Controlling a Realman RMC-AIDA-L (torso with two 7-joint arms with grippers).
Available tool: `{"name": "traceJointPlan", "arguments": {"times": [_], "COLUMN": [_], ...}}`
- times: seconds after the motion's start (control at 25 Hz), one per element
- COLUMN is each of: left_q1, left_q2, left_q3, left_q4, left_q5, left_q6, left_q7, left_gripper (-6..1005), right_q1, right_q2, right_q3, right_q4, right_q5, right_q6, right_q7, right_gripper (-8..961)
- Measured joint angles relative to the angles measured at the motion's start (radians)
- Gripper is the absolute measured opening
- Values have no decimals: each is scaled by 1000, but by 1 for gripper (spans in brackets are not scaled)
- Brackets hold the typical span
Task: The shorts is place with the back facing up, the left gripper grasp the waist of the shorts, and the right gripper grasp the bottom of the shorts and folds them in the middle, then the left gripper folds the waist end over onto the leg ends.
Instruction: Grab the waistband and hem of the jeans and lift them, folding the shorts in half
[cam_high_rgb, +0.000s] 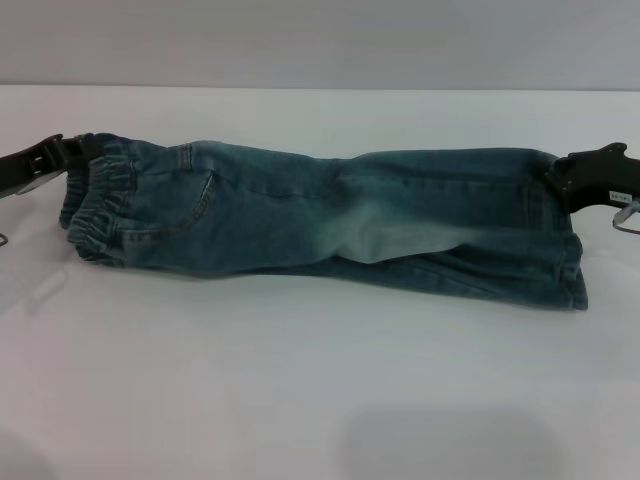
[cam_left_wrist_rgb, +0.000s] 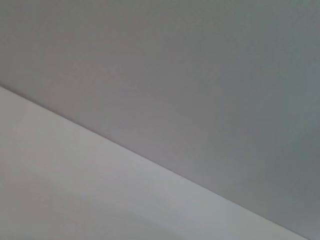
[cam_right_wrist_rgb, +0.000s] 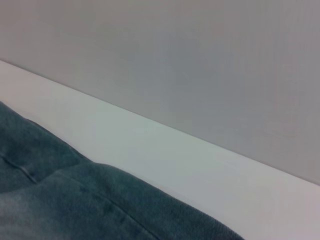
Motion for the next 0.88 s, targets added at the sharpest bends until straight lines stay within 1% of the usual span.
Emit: {"name": "traceJointPlan", "arguments": {"times": [0.2,0.36,0.48,0.64,0.76,0.88], "left_q1": [0,-10,-15,-18,-18,-16], "left_q2": [-3,-8,-12,-20,-30,-35], "left_q3": [-3,0,0,1,-3,-6], "left_q4": [-8,-10,-10,-10,-10,-10], "left_q5": [-4,-4,-5,-5,-5,-6], "left_q6": [-2,-7,-27,-65,-91,-96], "left_q7": [28,53,63,65,90,101], "left_gripper": [61,61,61,243,348,452], "right_q1": [-2,-4,-8,-11,-12,-17], "right_q2": [3,10,17,27,30,33], "right_q3": [-20,-26,-32,-35,-39,-46], "right_q4": [0,-1,-5,-7,-1,0], "right_q5": [-1,-1,-1,-1,-1,-1], "right_q6": [29,67,89,118,144,156], "right_q7": [-1,-1,-1,-1,-1,-1], "right_gripper": [27,43,153,317,453,491]}}
